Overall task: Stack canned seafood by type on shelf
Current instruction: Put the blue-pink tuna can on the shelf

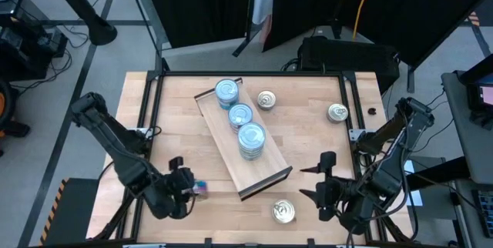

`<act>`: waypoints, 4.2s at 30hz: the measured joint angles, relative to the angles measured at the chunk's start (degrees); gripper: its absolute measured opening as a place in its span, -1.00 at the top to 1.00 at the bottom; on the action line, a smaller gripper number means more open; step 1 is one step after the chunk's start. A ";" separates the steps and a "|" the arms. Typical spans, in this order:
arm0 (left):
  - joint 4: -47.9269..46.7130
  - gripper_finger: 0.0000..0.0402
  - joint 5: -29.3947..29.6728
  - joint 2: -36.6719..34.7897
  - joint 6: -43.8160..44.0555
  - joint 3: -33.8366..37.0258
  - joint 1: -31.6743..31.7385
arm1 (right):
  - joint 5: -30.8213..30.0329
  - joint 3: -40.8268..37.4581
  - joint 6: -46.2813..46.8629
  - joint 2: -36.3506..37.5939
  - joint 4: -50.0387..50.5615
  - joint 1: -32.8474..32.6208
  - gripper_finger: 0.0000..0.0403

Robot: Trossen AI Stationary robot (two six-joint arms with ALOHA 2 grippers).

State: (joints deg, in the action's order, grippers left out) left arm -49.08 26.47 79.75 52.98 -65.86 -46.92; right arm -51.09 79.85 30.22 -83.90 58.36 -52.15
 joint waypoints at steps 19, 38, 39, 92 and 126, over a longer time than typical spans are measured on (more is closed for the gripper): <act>43.49 0.07 20.66 4.01 -9.57 -9.60 9.23 | -8.21 -0.07 -53.44 -4.70 -27.18 -0.01 -0.21; 58.84 0.05 16.36 9.94 -1.21 -9.58 10.97 | -16.34 -0.04 -117.07 -12.57 -56.70 1.57 -0.17; 58.52 0.04 16.36 9.94 -0.55 -9.58 11.11 | -16.18 -0.04 -119.04 -12.61 -58.09 1.66 -0.17; 57.57 0.01 7.75 10.10 6.64 -9.56 13.59 | -11.70 0.02 -139.52 -12.55 -60.72 8.73 -0.25; 63.83 0.06 0.29 10.10 2.39 -9.56 14.38 | -10.52 -0.11 -160.94 -12.59 -76.35 7.86 -0.27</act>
State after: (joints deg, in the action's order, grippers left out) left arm 14.75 26.76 89.84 55.36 -75.42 -32.53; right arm -61.61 79.75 -130.73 -96.49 -17.99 -44.29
